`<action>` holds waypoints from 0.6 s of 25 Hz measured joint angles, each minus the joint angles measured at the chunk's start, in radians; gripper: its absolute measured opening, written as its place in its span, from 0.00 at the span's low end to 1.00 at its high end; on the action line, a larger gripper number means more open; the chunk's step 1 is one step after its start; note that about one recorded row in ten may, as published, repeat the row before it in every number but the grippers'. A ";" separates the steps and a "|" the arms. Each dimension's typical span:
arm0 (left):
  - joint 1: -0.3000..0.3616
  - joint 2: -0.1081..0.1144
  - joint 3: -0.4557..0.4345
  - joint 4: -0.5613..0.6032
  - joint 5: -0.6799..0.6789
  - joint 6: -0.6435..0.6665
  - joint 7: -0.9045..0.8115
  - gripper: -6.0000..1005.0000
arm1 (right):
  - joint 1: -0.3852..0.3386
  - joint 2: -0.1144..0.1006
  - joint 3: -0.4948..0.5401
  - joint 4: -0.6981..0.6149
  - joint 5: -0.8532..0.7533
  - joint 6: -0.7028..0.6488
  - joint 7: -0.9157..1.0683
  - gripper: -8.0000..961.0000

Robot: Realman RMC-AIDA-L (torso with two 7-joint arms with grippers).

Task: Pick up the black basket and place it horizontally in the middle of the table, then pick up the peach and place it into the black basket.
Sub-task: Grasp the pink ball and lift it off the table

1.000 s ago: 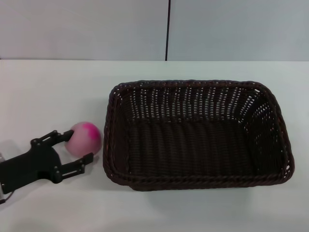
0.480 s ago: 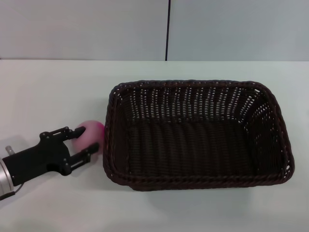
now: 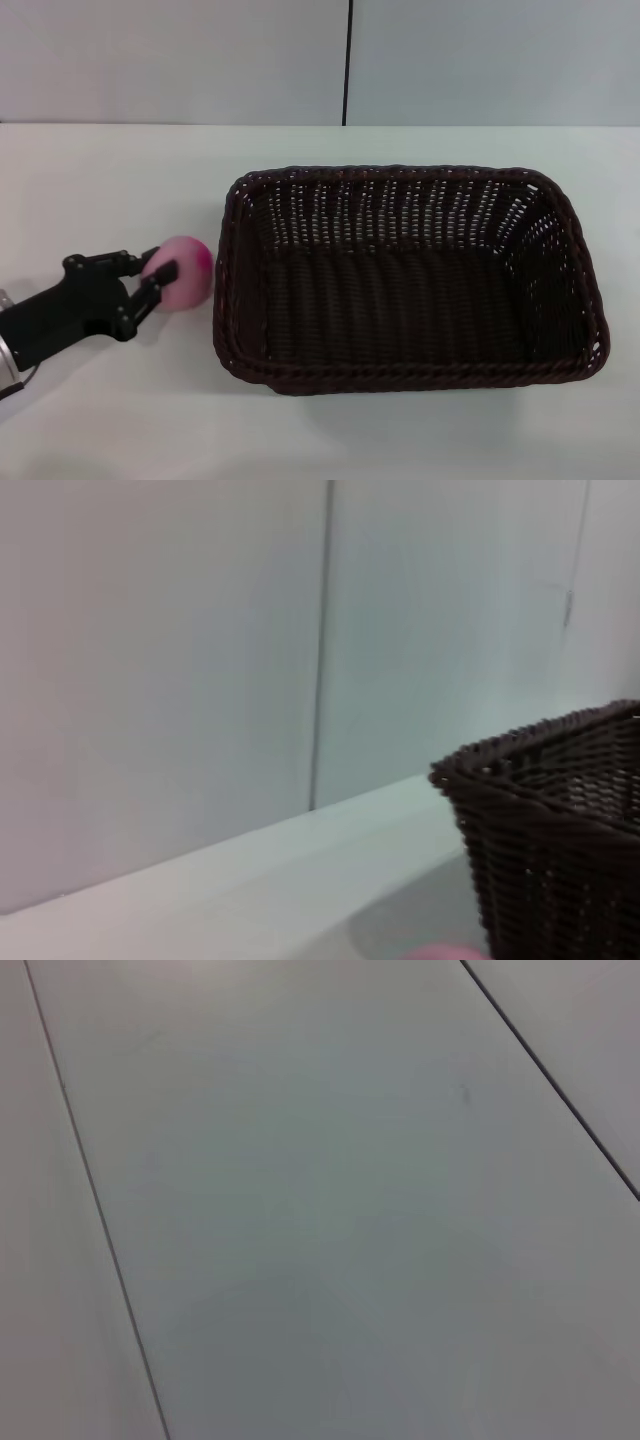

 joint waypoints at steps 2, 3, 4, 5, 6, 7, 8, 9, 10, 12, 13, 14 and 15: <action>0.002 0.001 -0.019 0.000 -0.003 -0.002 -0.003 0.26 | 0.001 0.000 0.000 0.003 0.000 0.000 0.000 0.62; 0.003 0.003 -0.062 0.001 -0.006 0.003 -0.010 0.22 | 0.002 -0.001 0.000 0.004 0.000 0.000 0.000 0.62; 0.003 0.003 -0.072 0.002 -0.006 0.006 -0.012 0.21 | 0.002 -0.001 0.000 0.005 0.000 0.000 0.000 0.62; 0.004 0.004 -0.092 0.004 -0.006 0.014 -0.014 0.20 | 0.002 -0.001 0.000 0.005 0.000 0.000 0.000 0.62; 0.005 0.004 -0.109 0.006 -0.006 0.022 -0.016 0.19 | 0.002 -0.001 0.000 0.006 0.000 0.000 0.000 0.62; 0.005 0.004 -0.109 0.006 -0.006 0.022 -0.016 0.18 | 0.002 -0.001 0.000 0.006 0.000 0.000 0.000 0.62; 0.005 0.006 -0.162 0.010 -0.006 0.051 -0.026 0.17 | 0.002 -0.001 0.000 0.006 0.000 0.000 -0.001 0.62; 0.005 0.006 -0.184 0.014 -0.006 0.065 -0.032 0.16 | 0.002 -0.001 0.000 0.006 0.000 0.000 0.000 0.62; 0.005 0.006 -0.184 0.014 -0.006 0.065 -0.032 0.15 | 0.003 -0.001 0.000 0.006 0.000 -0.001 0.000 0.62; 0.005 0.007 -0.207 0.018 -0.008 0.079 -0.039 0.13 | 0.003 -0.001 0.000 0.006 0.000 -0.002 0.000 0.62; 0.000 0.008 -0.259 0.053 -0.033 0.178 -0.099 0.13 | 0.003 -0.001 -0.001 0.006 0.000 -0.004 0.000 0.62; -0.003 0.008 -0.261 0.069 -0.052 0.236 -0.130 0.12 | 0.004 -0.001 -0.001 0.006 0.000 -0.006 0.000 0.62; -0.005 0.009 -0.261 0.077 -0.063 0.273 -0.147 0.11 | 0.005 -0.001 0.000 0.006 0.000 -0.007 0.000 0.62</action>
